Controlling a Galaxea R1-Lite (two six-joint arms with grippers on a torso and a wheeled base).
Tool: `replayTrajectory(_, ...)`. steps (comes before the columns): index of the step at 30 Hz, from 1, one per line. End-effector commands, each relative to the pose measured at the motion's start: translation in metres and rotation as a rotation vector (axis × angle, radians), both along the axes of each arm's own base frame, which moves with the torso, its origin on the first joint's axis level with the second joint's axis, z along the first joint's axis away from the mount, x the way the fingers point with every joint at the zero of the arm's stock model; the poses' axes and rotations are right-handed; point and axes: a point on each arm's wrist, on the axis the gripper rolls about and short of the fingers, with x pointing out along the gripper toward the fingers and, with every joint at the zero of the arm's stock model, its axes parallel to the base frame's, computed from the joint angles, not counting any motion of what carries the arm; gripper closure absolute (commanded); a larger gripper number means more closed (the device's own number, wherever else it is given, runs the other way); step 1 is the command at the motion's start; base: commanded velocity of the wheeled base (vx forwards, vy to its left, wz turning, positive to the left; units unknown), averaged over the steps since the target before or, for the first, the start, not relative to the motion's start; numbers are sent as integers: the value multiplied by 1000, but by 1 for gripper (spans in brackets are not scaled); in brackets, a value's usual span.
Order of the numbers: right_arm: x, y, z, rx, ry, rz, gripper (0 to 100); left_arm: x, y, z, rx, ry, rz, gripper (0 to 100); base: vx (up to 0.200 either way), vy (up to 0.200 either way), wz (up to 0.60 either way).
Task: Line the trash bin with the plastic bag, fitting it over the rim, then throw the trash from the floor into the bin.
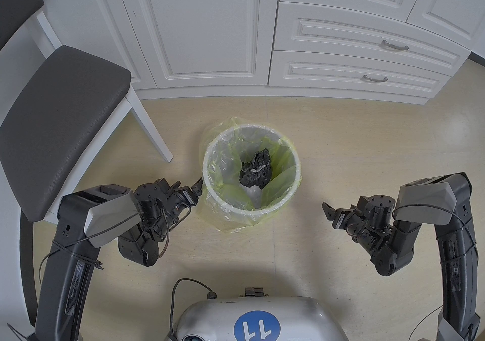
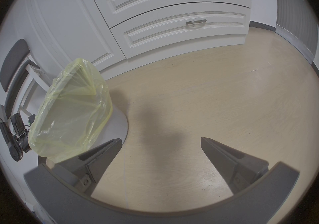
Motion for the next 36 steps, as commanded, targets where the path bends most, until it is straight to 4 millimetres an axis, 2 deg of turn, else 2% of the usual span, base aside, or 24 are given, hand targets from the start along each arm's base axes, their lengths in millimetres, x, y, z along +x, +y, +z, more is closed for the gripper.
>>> replayTrajectory(1, 0, 1, 1, 4, -16, 3, 0, 0, 1, -7, 4, 14, 1, 0, 0, 0, 0)
replayTrajectory(6, 0, 2, 2, 4, -16, 6, 0, 2, 9, -6, 75, -14, 19, 0, 0, 0, 0)
replayTrajectory(10, -1, 2, 0, 3, -12, 6, 0, 5, 28, -3, 197, -51, 58, 0, 0, 0, 0)
replayTrajectory(15, -1, 4, -3, 1, -6, 9, 0, 9, 41, 12, 192, -85, 88, 0, 0, 0, 0)
replayTrajectory(21, -2, 5, -4, 0, -1, 12, 0, 8, 46, 17, 193, -88, 95, 0, 0, 0, 0)
replayTrajectory(26, -3, 4, -6, -29, 3, 17, 0, -14, 46, 11, 207, -10, -17, 0, 0, 0, 0)
replayTrajectory(32, -4, 4, -7, -34, 7, 19, 0, -37, 63, 19, 206, 41, -152, 0, 0, 0, 0)
replayTrajectory(36, -4, 4, -7, -35, 9, 19, 0, -50, 63, 21, 200, 67, -229, 0, 0, 0, 0)
